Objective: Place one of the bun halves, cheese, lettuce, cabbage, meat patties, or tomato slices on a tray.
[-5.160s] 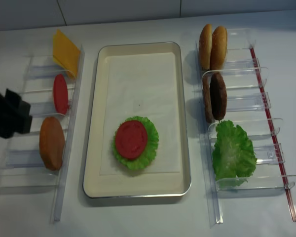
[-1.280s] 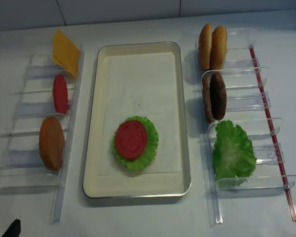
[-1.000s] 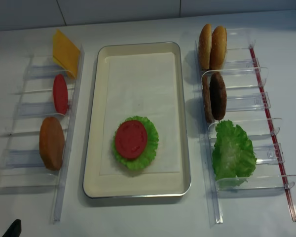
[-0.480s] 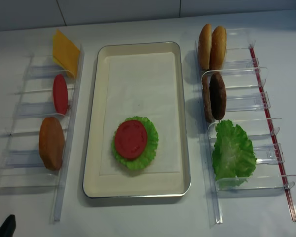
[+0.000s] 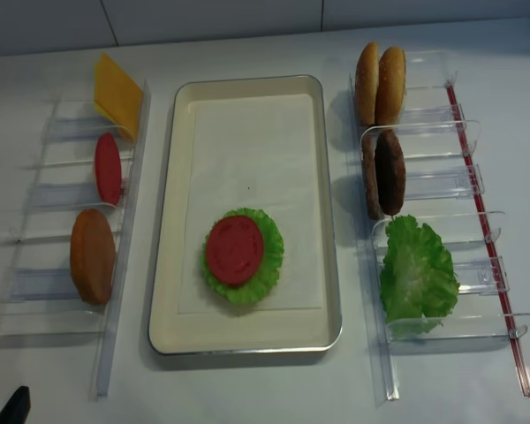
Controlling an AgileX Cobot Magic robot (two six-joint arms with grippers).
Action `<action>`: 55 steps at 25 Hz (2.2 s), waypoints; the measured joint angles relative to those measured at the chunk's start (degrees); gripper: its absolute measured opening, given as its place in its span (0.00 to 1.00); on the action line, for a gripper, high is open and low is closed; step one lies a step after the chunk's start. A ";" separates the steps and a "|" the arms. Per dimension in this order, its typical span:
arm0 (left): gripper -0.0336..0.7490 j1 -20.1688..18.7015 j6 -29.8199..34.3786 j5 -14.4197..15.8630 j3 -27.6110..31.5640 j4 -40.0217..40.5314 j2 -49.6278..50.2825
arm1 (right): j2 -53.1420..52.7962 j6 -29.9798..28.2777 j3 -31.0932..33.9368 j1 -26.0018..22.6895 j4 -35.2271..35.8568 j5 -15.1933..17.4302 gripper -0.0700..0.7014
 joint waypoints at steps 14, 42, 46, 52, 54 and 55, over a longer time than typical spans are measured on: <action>0.68 -0.87 0.00 0.00 0.00 0.00 0.00 | 0.00 -0.08 0.00 0.00 0.00 0.00 0.52; 0.66 -0.87 1.43 0.00 0.00 0.00 0.00 | 0.00 -0.22 0.00 0.00 0.00 0.11 0.52; 0.66 -0.87 -0.25 0.00 0.00 0.00 0.00 | 0.00 -0.22 0.00 0.00 0.00 0.11 0.52; 0.66 -0.87 -1.77 0.00 0.00 0.00 0.00 | 0.00 -0.22 0.00 0.00 0.00 0.11 0.52; 0.66 -0.87 -1.91 0.00 0.00 0.00 0.00 | 0.00 -0.22 0.00 0.00 0.00 0.11 0.52; 0.66 -0.87 -1.91 0.00 0.00 0.00 0.00 | 0.00 -0.22 0.00 0.00 0.00 0.11 0.52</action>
